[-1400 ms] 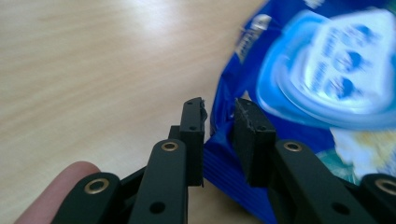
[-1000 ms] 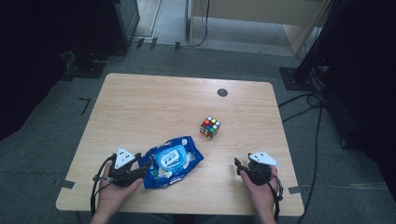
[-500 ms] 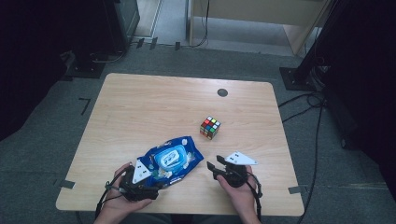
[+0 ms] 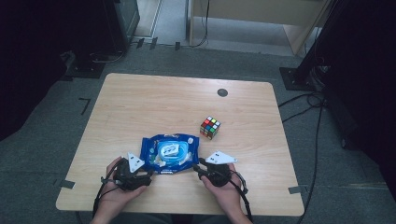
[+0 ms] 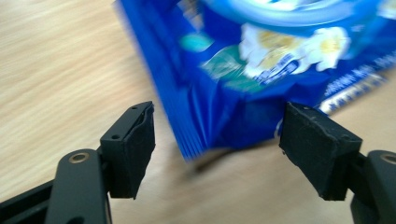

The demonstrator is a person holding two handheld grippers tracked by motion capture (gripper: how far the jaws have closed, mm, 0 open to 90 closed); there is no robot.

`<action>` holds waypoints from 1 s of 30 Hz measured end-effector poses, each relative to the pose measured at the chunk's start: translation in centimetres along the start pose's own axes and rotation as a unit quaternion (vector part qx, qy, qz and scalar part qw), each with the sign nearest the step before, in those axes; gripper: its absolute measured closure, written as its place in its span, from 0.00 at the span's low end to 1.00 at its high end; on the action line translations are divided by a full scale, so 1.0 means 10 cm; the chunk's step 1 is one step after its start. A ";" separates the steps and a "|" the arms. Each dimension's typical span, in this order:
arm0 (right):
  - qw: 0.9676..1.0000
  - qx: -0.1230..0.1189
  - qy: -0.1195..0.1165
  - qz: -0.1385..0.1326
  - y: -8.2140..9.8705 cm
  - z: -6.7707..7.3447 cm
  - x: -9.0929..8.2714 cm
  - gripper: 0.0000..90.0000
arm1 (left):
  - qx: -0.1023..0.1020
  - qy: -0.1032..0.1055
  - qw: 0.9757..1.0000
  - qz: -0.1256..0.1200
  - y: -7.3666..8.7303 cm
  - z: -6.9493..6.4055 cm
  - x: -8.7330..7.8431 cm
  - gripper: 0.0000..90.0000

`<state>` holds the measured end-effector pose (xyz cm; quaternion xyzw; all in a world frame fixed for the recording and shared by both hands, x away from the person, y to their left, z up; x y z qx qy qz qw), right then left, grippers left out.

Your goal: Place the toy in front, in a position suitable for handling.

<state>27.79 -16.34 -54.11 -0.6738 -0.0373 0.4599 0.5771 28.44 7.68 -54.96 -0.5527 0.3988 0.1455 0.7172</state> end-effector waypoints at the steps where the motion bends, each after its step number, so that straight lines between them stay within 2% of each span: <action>1: 1.000 -0.002 -0.004 0.002 0.01 0.03 0.01 0.70 | -0.005 -0.013 1.000 0.001 -0.01 0.03 0.03 0.34; 3: 1.000 -0.009 -0.012 0.005 0.01 0.09 0.04 0.70 | -0.026 -0.047 0.999 0.005 -0.02 0.12 0.10 0.35; 5: 1.000 -0.015 -0.023 0.009 0.01 0.18 0.09 0.68 | -0.035 -0.074 0.997 0.003 -0.04 0.17 0.13 0.36; 7: 0.999 -0.016 -0.032 0.010 0.00 0.25 0.13 0.66 | -0.038 -0.086 0.996 -0.001 -0.05 0.20 0.11 0.38; 10: 0.999 -0.024 -0.044 0.010 0.00 0.30 0.14 0.63 | -0.046 -0.076 0.996 -0.009 -0.06 0.20 0.05 0.38; 12: 0.998 -0.022 -0.057 0.005 -0.01 0.31 0.10 0.61 | -0.053 -0.059 0.997 -0.013 -0.05 0.16 -0.02 0.38; 15: 0.997 -0.023 -0.065 -0.015 -0.05 0.27 -0.02 0.59 | -0.037 -0.038 0.998 -0.020 -0.03 0.03 -0.13 0.43; 18: 0.998 -0.019 -0.058 -0.032 -0.08 0.18 -0.15 0.60 | -0.028 -0.010 0.999 -0.028 -0.05 -0.13 -0.17 0.47; 20: 0.998 -0.018 -0.042 -0.033 -0.08 0.10 -0.17 0.63 | -0.017 0.005 0.999 -0.030 -0.07 -0.23 -0.15 0.50; 22: 0.999 -0.007 -0.026 -0.026 -0.06 0.03 -0.14 0.67 | -0.002 0.011 1.000 -0.024 -0.06 -0.31 -0.10 0.52; 24: 1.000 -0.003 -0.020 -0.018 -0.04 0.02 -0.08 0.69 | 0.006 0.014 1.000 -0.020 -0.06 -0.35 -0.06 0.53; 28: 0.999 -0.001 -0.041 -0.008 -0.03 0.13 0.05 0.72 | 0.004 0.002 1.000 -0.011 -0.07 -0.30 0.05 0.52; 30: 0.999 -0.012 -0.047 -0.005 -0.05 0.20 0.10 0.72 | -0.005 -0.005 1.000 -0.007 -0.07 -0.25 0.10 0.51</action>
Point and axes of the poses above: each handheld gripper's, and its own axes: x roughly forward along the jaws, y roughly out of its underside, z roughly to its left, the point moved 7 cm from there along x, roughly forward along the jaws, and after that the axes turned 5 degrees about -x, right-handed, at the moved point
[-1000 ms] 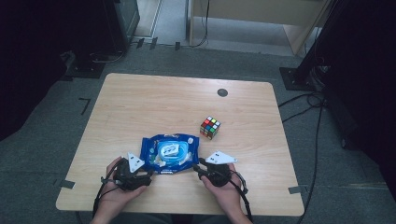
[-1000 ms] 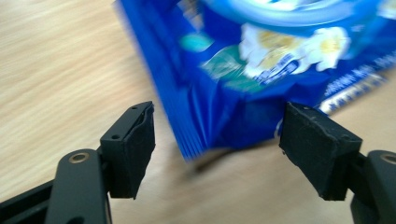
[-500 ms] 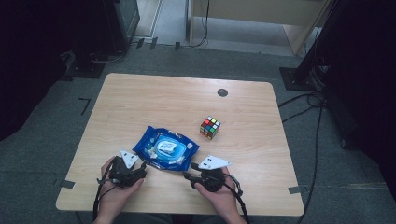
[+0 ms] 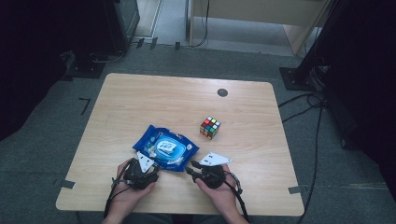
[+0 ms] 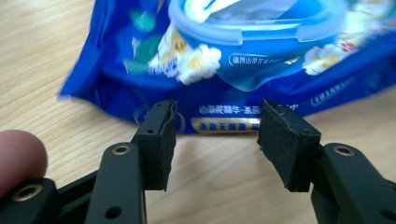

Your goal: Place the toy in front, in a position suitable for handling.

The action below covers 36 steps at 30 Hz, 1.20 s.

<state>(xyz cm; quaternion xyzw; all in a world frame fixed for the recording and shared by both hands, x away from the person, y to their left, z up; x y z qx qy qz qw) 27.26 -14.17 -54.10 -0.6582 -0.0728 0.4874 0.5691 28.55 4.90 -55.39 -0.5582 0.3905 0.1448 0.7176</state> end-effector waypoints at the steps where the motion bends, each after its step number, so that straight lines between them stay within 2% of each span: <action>1: 1.000 -0.003 -0.003 0.003 0.00 0.03 0.03 0.72 | -0.004 -0.004 1.000 0.001 0.00 0.03 0.02 0.51; 3: 1.000 -0.008 -0.006 0.006 -0.03 0.08 0.09 0.72 | -0.016 -0.013 1.000 0.003 -0.01 0.10 0.04 0.49; 5: 1.000 -0.011 -0.020 0.009 -0.07 0.15 0.16 0.71 | -0.029 -0.030 0.999 0.002 -0.03 0.19 0.07 0.49; 7: 0.999 -0.020 -0.033 0.013 -0.11 0.22 0.22 0.69 | -0.050 -0.049 0.997 0.009 -0.03 0.31 0.10 0.50; 9: 0.999 -0.029 -0.041 0.009 -0.14 0.27 0.25 0.67 | -0.059 -0.048 0.997 0.006 -0.03 0.36 0.06 0.50; 11: 0.999 -0.025 -0.043 -0.005 -0.18 0.26 0.20 0.67 | -0.060 -0.044 0.997 -0.005 -0.03 0.36 -0.01 0.50; 12: 0.999 -0.023 -0.038 -0.012 -0.20 0.22 0.16 0.67 | -0.061 -0.039 0.997 -0.011 -0.04 0.35 -0.05 0.50; 14: 0.999 -0.018 -0.013 -0.032 -0.24 0.09 0.04 0.68 | -0.064 -0.023 0.997 -0.026 -0.07 0.30 -0.13 0.49; 16: 0.998 -0.006 0.021 -0.056 -0.28 -0.10 -0.08 0.69 | -0.062 -0.003 0.997 -0.042 -0.10 0.23 -0.23 0.48; 18: 0.996 0.015 0.060 -0.066 -0.28 -0.29 -0.14 0.69 | -0.056 0.024 0.997 -0.056 -0.13 0.12 -0.31 0.47; 20: 0.994 0.030 0.086 -0.065 -0.26 -0.45 -0.12 0.70 | -0.046 0.054 0.995 -0.065 -0.15 -0.01 -0.37 0.46; 22: 0.992 0.041 0.106 -0.056 -0.23 -0.55 -0.05 0.70 | -0.028 0.080 0.994 -0.068 -0.16 -0.14 -0.39 0.43; 25: 0.992 0.034 0.112 -0.042 -0.18 -0.57 0.09 0.70 | -0.004 0.096 0.993 -0.067 -0.15 -0.30 -0.38 0.39; 26: 0.993 0.029 0.107 -0.035 -0.17 -0.54 0.14 0.70 | 0.003 0.096 0.993 -0.065 -0.14 -0.34 -0.37 0.38; 29: 0.996 0.011 0.087 -0.023 -0.14 -0.43 0.22 0.69 | 0.020 0.078 0.995 -0.051 -0.08 -0.37 -0.28 0.36; 31: 0.997 0.009 0.071 -0.022 -0.14 -0.36 0.24 0.69 | 0.021 0.052 0.998 -0.042 -0.05 -0.30 -0.22 0.37; 32: 0.998 0.007 0.066 -0.021 -0.13 -0.33 0.24 0.69 | 0.015 0.041 0.998 -0.037 -0.04 -0.25 -0.21 0.37; 34: 0.999 0.007 0.049 -0.019 -0.12 -0.25 0.25 0.67 | -0.003 0.037 0.999 -0.033 -0.02 -0.14 -0.20 0.37; 36: 0.999 0.001 0.032 -0.013 -0.11 -0.16 0.27 0.66 | -0.011 0.024 0.999 -0.034 -0.01 -0.04 -0.21 0.38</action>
Point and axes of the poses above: each handheld gripper's, and its own axes: x roughly forward along the jaws, y roughly out of its underside, z roughly to its left, the point moved 7 cm from there along x, roughly forward along the jaws, and after that the axes turned 5 degrees about -x, right-handed, at the moved point
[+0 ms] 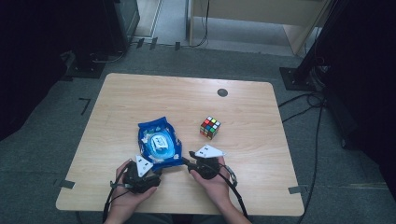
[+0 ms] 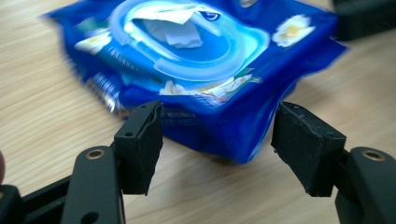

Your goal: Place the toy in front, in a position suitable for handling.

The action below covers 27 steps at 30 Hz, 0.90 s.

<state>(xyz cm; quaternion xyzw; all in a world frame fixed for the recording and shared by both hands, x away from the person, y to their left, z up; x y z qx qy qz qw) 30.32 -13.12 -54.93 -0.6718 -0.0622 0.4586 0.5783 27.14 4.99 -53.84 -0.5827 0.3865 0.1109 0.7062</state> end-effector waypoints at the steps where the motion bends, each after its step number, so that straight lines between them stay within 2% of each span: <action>1: 1.000 -0.008 -0.007 0.004 0.01 0.05 0.02 0.66 | -0.003 -0.007 1.000 -0.001 0.00 0.05 0.00 0.38; 4: 0.999 -0.031 -0.034 0.010 0.02 0.20 0.07 0.65 | -0.023 -0.019 1.000 0.002 0.02 0.22 -0.01 0.39; 6: 0.998 -0.048 -0.026 0.007 0.00 0.23 0.06 0.64 | -0.036 -0.024 0.999 -0.001 0.03 0.32 -0.02 0.39; 7: 0.999 -0.045 -0.021 0.001 -0.02 0.20 0.04 0.62 | -0.038 -0.024 0.999 -0.005 0.04 0.36 -0.02 0.39; 8: 0.999 -0.038 -0.014 -0.006 -0.05 0.15 0.00 0.59 | -0.038 -0.022 0.999 -0.010 0.05 0.40 -0.01 0.39; 11: 0.998 -0.002 0.038 -0.042 -0.16 -0.19 -0.16 0.52 | -0.048 0.005 0.998 -0.027 0.08 0.47 0.01 0.37; 13: 0.995 0.012 0.076 -0.062 -0.21 -0.47 -0.28 0.45 | -0.050 0.009 0.998 -0.024 0.11 0.50 0.04 0.37; 16: 0.991 0.015 0.109 -0.078 -0.27 -0.78 -0.38 0.36 | -0.052 0.014 0.998 -0.022 0.12 0.50 0.07 0.36; 18: 0.991 0.008 0.117 -0.069 -0.30 -0.90 -0.37 0.29 | -0.056 0.023 0.998 -0.020 0.13 0.48 0.08 0.36; 21: 0.991 -0.006 0.126 -0.046 -0.34 -1.04 -0.29 0.20 | -0.052 0.026 0.998 -0.017 0.14 0.46 0.09 0.36; 24: 0.990 -0.007 0.136 -0.040 -0.37 -1.14 -0.22 0.18 | -0.048 0.030 0.998 -0.019 0.13 0.43 0.09 0.36; 27: 0.990 -0.004 0.136 -0.034 -0.37 -1.23 -0.14 0.16 | -0.045 0.031 0.998 -0.017 0.14 0.42 0.10 0.36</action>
Point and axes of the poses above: each handheld gripper's, and its own axes: x roughly forward along the jaws, y roughly out of its underside, z roughly to its left, the point moved 7 cm from there along x, roughly forward along the jaws, and after that the axes turned 5 degrees about -x, right-handed, at the moved point
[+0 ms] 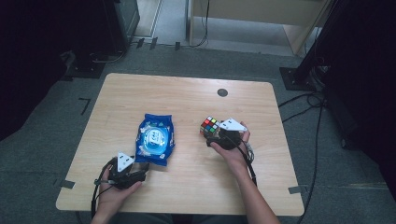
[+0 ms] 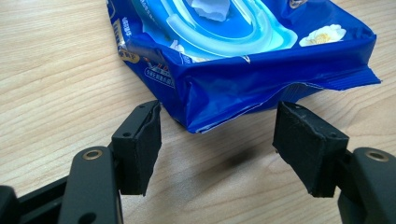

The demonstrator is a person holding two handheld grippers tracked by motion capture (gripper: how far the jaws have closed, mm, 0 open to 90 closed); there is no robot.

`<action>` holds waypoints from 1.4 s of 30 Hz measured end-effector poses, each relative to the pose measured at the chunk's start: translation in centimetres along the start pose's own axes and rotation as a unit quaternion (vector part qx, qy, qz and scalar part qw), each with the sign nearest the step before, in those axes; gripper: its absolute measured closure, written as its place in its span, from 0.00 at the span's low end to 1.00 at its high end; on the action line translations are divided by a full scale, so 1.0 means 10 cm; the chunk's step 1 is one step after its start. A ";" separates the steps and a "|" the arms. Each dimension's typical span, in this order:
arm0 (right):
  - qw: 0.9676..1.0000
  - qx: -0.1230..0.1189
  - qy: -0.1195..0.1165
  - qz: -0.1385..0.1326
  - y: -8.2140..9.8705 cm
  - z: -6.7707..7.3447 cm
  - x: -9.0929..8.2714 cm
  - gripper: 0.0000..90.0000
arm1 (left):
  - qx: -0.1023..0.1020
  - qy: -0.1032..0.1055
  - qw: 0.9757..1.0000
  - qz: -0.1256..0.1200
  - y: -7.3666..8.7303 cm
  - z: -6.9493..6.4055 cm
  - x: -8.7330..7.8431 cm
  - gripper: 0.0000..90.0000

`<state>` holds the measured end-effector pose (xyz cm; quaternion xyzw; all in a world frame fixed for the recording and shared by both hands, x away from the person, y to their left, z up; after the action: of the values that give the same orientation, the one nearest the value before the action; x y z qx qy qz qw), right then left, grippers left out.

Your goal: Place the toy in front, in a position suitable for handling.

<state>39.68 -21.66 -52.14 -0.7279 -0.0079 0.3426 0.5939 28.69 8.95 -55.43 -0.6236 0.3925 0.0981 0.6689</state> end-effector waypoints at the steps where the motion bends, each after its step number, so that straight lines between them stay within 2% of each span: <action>1: 1.000 0.000 -0.002 0.007 0.01 -0.02 0.04 0.16 | -0.001 0.001 1.000 0.001 0.00 0.00 0.00 0.36; 5: 1.000 -0.002 -0.009 0.014 0.05 -0.06 0.14 0.16 | -0.005 0.006 1.000 0.003 0.01 0.00 0.01 0.36; 9: 0.999 -0.010 -0.014 0.029 0.11 -0.05 0.21 0.18 | -0.003 0.006 1.000 0.005 0.01 0.00 0.02 0.36; 12: 0.999 0.000 -0.010 0.042 0.15 -0.02 0.19 0.21 | -0.001 0.007 1.000 0.007 0.02 -0.01 0.02 0.36; 16: 0.999 0.011 -0.004 0.048 0.23 0.07 0.12 0.24 | -0.004 0.010 1.000 0.008 0.02 -0.01 0.03 0.36; 19: 0.999 0.004 -0.009 0.049 0.28 0.19 0.08 0.24 | -0.006 0.012 1.000 0.010 0.03 -0.01 0.03 0.36; 21: 0.999 0.000 0.010 0.050 0.29 0.21 0.08 0.23 | -0.007 0.012 1.000 0.011 0.03 -0.01 0.04 0.36; 23: 0.998 0.017 0.032 0.048 0.28 0.18 0.11 0.22 | -0.007 0.012 1.000 0.012 0.03 -0.01 0.04 0.36; 24: 0.998 0.028 0.037 0.046 0.27 0.17 0.13 0.20 | -0.006 0.012 1.000 0.013 0.03 -0.01 0.04 0.36; 28: 0.996 0.048 0.058 0.045 0.21 0.21 0.24 0.16 | -0.006 0.013 1.000 0.014 0.03 -0.01 0.04 0.36; 30: 0.994 0.054 0.082 0.045 0.18 0.23 0.29 0.16 | -0.006 0.015 1.000 0.015 0.03 -0.01 0.04 0.36; 31: 0.993 0.064 0.084 0.044 0.17 0.25 0.32 0.15 | -0.006 0.015 1.000 0.015 0.03 -0.02 0.04 0.36; 33: 0.991 0.075 0.103 0.050 0.17 0.27 0.38 0.12 | -0.005 0.015 1.000 0.016 0.04 -0.02 0.04 0.36; 35: 0.988 0.073 0.125 0.055 0.16 0.26 0.44 0.12 | -0.004 0.016 1.000 0.016 0.04 -0.02 0.04 0.36; 37: 0.986 0.084 0.133 0.049 0.12 0.25 0.47 0.13 | -0.004 0.015 1.000 0.016 0.04 -0.02 0.04 0.36; 40: 0.985 0.091 0.138 0.050 0.09 0.25 0.52 0.23 | -0.003 0.016 1.000 0.016 0.04 -0.02 0.04 0.36; 41: 0.984 0.087 0.146 0.050 0.09 0.24 0.53 0.32 | -0.003 0.016 1.000 0.016 0.04 -0.03 0.04 0.36; 42: 0.983 0.086 0.155 0.054 0.10 0.22 0.52 0.37 | -0.002 0.016 1.000 0.016 0.04 -0.02 0.04 0.36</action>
<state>42.16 -17.88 -55.70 -0.7178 0.1526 0.2565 0.6290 28.64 8.65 -55.96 -0.6203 0.4128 0.0998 0.6594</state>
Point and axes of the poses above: each handheld gripper's, and its own axes: x roughly forward along the jaws, y roughly out of its underside, z roughly to its left, the point moved 7 cm from there along x, roughly forward along the jaws, and after that the axes turned 5 degrees about -x, right-handed, at the moved point
